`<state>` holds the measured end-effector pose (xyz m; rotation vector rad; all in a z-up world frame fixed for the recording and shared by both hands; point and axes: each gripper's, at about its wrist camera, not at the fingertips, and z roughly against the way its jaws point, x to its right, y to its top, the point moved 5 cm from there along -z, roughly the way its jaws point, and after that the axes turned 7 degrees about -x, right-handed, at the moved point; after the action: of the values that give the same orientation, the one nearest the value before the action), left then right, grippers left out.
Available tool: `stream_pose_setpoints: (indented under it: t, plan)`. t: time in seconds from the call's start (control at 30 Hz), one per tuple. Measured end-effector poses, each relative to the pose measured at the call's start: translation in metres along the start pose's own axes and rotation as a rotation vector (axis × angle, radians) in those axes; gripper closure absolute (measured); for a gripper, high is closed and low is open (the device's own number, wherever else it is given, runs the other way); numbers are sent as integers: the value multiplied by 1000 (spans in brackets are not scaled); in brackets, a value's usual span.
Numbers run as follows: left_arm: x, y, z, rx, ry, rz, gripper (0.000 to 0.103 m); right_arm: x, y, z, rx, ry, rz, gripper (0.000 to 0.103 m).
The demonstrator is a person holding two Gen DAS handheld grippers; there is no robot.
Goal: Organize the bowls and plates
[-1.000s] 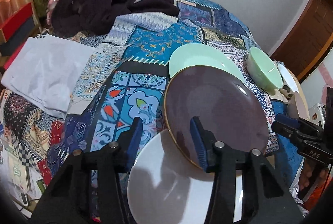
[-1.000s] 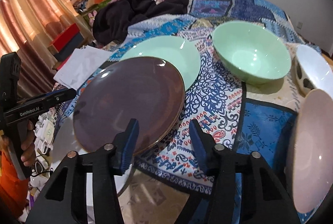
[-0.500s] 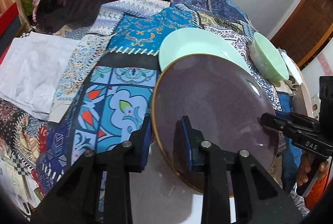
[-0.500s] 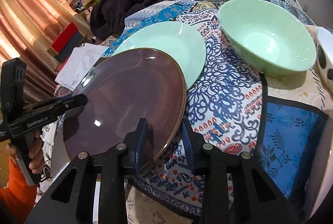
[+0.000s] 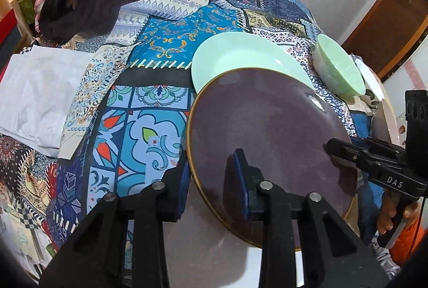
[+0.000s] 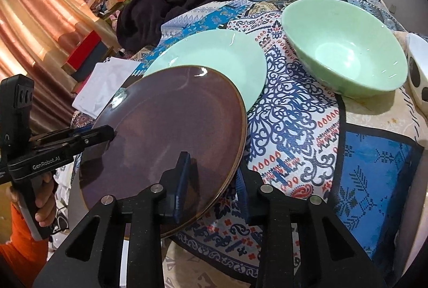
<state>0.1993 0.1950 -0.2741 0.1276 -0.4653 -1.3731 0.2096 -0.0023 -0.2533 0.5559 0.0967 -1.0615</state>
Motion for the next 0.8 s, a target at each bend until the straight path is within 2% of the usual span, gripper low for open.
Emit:
stream_pose_setpoints:
  t: [0.4, 0.8]
  plan:
    - [19, -11, 15, 23, 1, -32, 73, 0, -7, 16, 45, 4, 14, 74]
    - [50, -26, 48, 79, -13, -65, 73, -2, -25, 54, 117, -17, 31, 74]
